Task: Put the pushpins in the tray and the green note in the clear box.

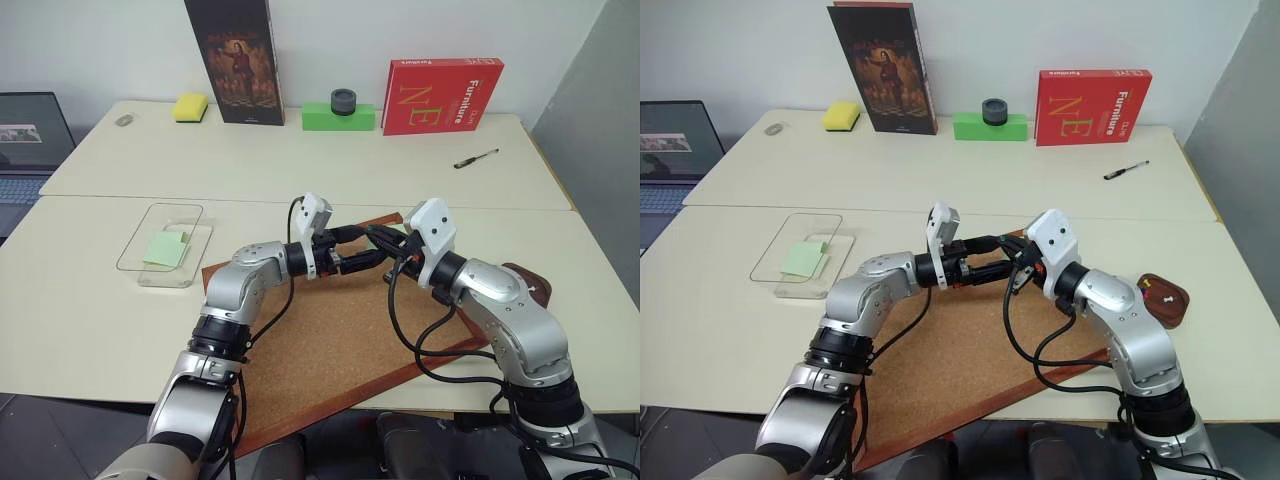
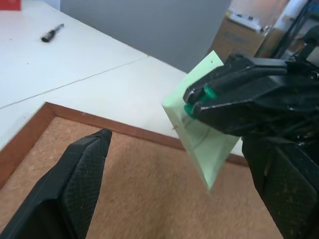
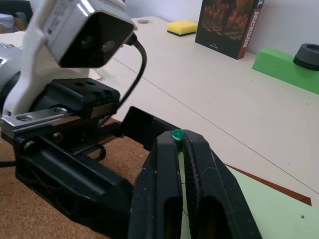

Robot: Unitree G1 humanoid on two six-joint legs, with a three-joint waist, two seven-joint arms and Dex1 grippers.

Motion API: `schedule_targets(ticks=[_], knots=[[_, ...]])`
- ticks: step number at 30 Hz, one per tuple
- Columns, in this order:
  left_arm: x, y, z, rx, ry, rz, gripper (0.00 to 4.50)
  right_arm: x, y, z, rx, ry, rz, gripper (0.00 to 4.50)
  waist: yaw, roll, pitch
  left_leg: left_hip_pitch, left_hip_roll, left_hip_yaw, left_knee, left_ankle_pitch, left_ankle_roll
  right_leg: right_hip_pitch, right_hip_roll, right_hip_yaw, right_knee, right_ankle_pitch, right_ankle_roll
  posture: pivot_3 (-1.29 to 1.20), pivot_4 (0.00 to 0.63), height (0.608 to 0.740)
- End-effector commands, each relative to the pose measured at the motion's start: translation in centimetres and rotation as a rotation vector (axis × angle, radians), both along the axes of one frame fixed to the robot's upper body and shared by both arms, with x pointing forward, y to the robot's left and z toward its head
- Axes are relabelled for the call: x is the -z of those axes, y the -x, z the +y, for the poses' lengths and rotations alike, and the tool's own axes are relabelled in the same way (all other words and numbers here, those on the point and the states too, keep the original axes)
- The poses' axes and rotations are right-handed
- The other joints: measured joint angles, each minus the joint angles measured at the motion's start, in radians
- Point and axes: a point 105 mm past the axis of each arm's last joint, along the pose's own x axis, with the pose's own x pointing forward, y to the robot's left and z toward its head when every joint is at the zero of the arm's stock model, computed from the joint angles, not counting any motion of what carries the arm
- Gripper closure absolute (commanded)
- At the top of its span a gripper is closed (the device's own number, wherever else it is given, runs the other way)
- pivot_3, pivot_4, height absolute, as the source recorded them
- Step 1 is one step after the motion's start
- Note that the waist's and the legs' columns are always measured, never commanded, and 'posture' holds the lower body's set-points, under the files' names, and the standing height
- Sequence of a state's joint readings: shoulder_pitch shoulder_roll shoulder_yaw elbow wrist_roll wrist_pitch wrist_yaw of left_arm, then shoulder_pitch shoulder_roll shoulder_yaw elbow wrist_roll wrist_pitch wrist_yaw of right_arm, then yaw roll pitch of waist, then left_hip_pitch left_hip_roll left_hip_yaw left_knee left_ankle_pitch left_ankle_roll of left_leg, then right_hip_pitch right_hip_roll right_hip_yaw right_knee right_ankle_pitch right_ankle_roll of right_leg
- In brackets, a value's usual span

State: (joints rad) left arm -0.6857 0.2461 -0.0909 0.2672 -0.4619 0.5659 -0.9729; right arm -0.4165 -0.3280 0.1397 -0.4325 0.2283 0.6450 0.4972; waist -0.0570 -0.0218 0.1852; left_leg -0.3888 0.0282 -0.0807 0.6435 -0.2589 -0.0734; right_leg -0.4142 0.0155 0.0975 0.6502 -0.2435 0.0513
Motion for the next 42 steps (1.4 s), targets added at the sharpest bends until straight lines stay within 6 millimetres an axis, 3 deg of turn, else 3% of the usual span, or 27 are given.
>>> schedule_targets(ticks=[1, 9, 21, 29, 37, 42], knots=[[-1.7, 0.1, -0.9, 0.039, 0.054, -0.017, 0.47, -1.9, 0.6, 0.6, -0.030, -0.028, -0.061, 4.50, 0.000, 0.000, 0.000, 0.000, 0.000, 0.000, 0.000, 0.000, 0.000, 0.000, 0.000, 0.000, 0.000, 0.000, 0.000, 0.00, 0.150, 0.740], [-1.9, 0.2, -1.7, 0.067, 0.050, -0.027, 2.21, -2.1, 0.6, 0.8, -0.030, -0.032, -0.067, 4.50, 0.000, 0.000, 0.000, 0.000, 0.000, 0.000, 0.000, 0.000, 0.000, 0.000, 0.000, 0.000, 0.000, 0.000, 0.000, 0.00, 0.150, 0.740], [-1.5, -0.7, -1.8, 0.006, 0.028, -0.067, 4.36, -2.3, 0.6, 0.8, -0.025, -0.040, -0.070, 4.50, 0.000, 0.000, 0.000, 0.000, 0.000, 0.000, 0.000, 0.000, 0.000, 0.000, 0.000, 0.000, 0.000, 0.000, 0.000, 0.00, 0.150, 0.740], [-1.2, -1.1, -1.4, -0.024, 0.008, -0.089, 4.44, -2.7, 0.6, 0.6, -0.009, -0.057, -0.081, 4.50, 0.000, 0.000, 0.000, 0.000, 0.000, 0.000, 0.001, 0.000, 0.000, 0.000, 0.000, 0.000, 0.001, 0.000, 0.000, 0.00, 0.150, 0.740], [-0.2, -2.7, -0.4, -0.141, -0.055, -0.109, 4.44, -4.6, 1.1, -0.3, 0.009, -0.146, -0.074, 4.50, 0.001, 0.000, 0.000, 0.000, 0.000, 0.000, 0.001, 0.000, 0.000, 0.000, 0.000, 0.000, 0.001, 0.000, 0.000, 0.00, 0.150, 0.740], [-0.1, -3.3, 0.1, -0.192, -0.066, -0.125, 4.44, -5.3, 1.5, -2.5, 0.073, -0.150, -0.081, 4.50, 0.001, 0.000, 0.000, 0.000, 0.000, 0.000, 0.001, 0.000, 0.000, 0.000, 0.000, 0.000, 0.001, 0.000, 0.000, 0.00, 0.150, 0.740]])
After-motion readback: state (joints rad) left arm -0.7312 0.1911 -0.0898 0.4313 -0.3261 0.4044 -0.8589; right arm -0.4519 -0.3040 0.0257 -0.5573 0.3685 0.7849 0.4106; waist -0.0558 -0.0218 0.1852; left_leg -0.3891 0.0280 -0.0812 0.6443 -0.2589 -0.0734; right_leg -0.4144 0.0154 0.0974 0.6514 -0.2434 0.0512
